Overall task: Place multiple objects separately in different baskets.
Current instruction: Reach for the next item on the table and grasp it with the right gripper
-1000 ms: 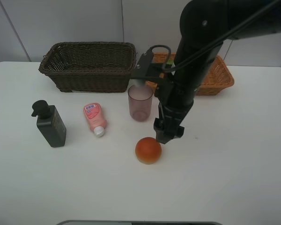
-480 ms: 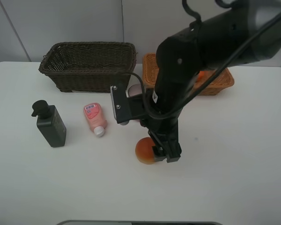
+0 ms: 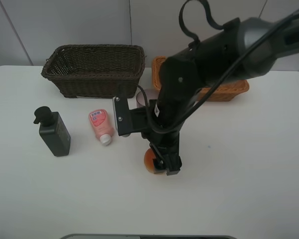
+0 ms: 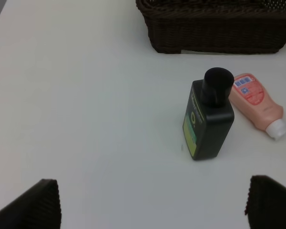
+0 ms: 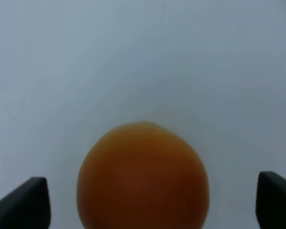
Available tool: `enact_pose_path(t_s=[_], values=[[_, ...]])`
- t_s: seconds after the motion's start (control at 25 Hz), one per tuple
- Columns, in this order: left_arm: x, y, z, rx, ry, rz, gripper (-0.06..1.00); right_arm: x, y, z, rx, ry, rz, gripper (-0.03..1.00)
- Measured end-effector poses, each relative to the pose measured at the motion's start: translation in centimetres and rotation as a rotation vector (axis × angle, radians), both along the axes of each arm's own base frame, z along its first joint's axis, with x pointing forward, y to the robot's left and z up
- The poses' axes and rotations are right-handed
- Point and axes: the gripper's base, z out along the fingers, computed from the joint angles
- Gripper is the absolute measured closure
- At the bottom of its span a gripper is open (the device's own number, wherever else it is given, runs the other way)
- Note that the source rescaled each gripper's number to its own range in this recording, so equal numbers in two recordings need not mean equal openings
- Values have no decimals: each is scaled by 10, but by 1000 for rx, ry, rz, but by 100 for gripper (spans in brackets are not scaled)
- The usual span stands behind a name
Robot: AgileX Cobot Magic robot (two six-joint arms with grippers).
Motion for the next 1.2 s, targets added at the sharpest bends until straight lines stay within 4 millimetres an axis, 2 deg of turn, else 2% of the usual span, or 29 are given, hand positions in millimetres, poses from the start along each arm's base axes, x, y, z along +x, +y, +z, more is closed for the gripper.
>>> enact_pose_path(t_s=[0.12, 0.52, 1.08, 1.16, 1.2], values=[[0, 0, 0, 0, 0, 0, -6, 0, 0, -10, -19, 17, 0, 6], [0, 0, 0, 0, 0, 0, -6, 4, -1, -25, -39, 33, -6, 6], [0, 0, 0, 0, 0, 0, -6, 8, -3, -32, -42, 34, -18, 6], [0, 0, 0, 0, 0, 0, -6, 8, -3, -33, -43, 36, -19, 9], [0, 0, 0, 0, 0, 0, -6, 8, -3, -33, -44, 37, -19, 14]])
